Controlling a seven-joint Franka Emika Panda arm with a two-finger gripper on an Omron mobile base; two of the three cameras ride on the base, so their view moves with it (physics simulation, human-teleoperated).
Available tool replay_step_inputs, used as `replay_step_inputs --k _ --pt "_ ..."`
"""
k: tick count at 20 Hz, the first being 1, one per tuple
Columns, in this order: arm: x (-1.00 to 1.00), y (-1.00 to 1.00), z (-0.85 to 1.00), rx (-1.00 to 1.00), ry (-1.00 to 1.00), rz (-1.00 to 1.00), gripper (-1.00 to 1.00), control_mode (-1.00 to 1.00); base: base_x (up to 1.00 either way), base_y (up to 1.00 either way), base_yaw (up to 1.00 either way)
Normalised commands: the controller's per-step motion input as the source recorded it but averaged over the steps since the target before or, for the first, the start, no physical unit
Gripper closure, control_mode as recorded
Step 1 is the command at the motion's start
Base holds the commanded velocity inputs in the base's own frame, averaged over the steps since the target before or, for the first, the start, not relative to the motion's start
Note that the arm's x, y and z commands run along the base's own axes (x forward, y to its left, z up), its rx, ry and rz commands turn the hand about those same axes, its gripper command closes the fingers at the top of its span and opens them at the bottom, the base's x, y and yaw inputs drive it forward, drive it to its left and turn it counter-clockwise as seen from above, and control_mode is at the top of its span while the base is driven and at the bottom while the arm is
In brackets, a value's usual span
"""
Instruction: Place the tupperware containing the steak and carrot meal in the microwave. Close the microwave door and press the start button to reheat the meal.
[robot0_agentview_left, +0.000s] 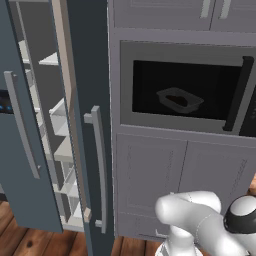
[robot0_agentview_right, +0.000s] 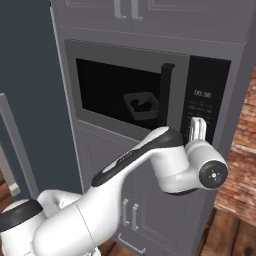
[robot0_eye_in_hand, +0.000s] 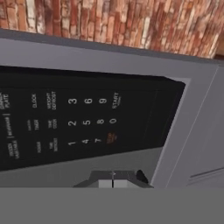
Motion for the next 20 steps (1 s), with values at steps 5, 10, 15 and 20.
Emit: replay_step_inputs --k 5,10,15,20 --pt "0.10 -0.13 -0.05 0.00 -0.02 0.00 1.00 -1.00 0.00 0.00 0.00" --pt "0.11 -0.13 -0.06 0.00 -0.03 0.00 1.00 -1.00 0.00 0.00 0.00" --pt "0.15 -0.08 -0.11 0.00 -0.02 0.00 1.00 -1.00 0.00 0.00 0.00" --pt "0.19 -0.01 -0.09 0.00 0.00 0.00 1.00 -1.00 0.00 0.00 0.00"
